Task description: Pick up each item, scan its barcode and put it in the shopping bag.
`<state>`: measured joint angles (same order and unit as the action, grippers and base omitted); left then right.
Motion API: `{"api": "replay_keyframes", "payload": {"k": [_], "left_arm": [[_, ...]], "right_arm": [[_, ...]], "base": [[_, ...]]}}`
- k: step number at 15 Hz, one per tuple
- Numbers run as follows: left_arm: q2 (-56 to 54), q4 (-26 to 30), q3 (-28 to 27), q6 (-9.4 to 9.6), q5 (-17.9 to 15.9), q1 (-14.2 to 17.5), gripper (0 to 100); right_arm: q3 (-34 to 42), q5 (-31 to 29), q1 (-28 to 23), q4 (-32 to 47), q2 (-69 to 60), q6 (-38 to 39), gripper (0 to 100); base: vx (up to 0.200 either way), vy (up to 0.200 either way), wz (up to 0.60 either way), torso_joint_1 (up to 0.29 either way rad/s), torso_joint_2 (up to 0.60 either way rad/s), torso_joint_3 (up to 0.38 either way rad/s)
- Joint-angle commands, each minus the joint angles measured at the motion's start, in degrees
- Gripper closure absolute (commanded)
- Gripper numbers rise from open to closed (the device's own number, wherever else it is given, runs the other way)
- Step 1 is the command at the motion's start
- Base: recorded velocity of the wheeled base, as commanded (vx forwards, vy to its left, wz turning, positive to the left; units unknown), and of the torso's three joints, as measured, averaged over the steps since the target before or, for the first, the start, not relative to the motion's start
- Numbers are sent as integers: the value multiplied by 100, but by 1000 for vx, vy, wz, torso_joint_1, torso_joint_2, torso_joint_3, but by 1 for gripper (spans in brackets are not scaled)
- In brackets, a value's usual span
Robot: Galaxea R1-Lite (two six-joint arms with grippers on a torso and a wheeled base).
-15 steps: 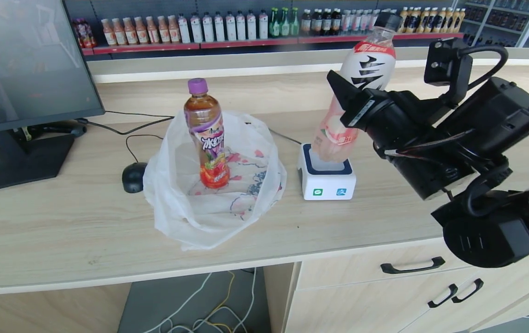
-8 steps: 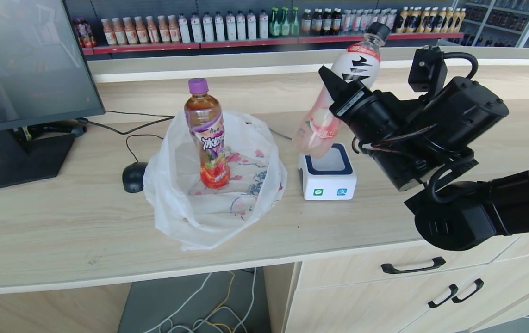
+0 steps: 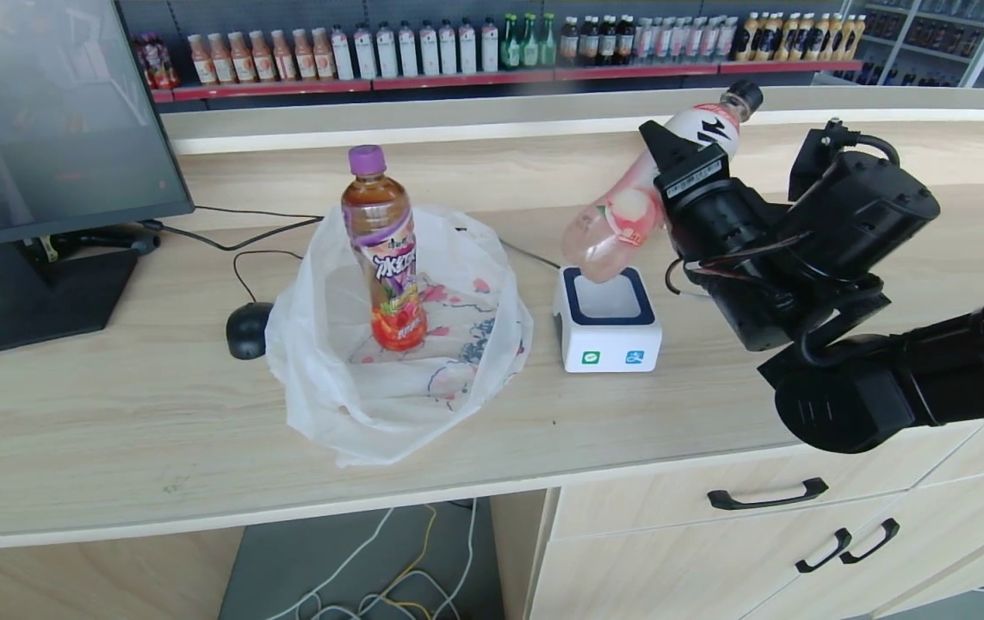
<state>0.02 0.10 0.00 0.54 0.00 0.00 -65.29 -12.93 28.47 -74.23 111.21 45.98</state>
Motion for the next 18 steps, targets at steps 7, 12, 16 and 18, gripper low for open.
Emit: {"api": "replay_keyframes", "payload": {"k": [7,12,16,18], "left_arm": [[-2,-1,0,-1,0,0,0],[6,-1,0,-1,0,0,0],[-2,-1,0,-1,0,0,0],[-2,-1,0,-1,0,0,0]], "right_arm": [[34,-34,-201,418,23,1123,100],[61,-43,-210,567,129,1466,100],[69,-43,-350,567,287,1800,100],[96,-34,-394,567,313,1870,100]], "base": [[0,0,0,0,0,0],[0,0,0,0,0,0],[0,0,0,0,0,0],[0,0,0,0,0,0]]}}
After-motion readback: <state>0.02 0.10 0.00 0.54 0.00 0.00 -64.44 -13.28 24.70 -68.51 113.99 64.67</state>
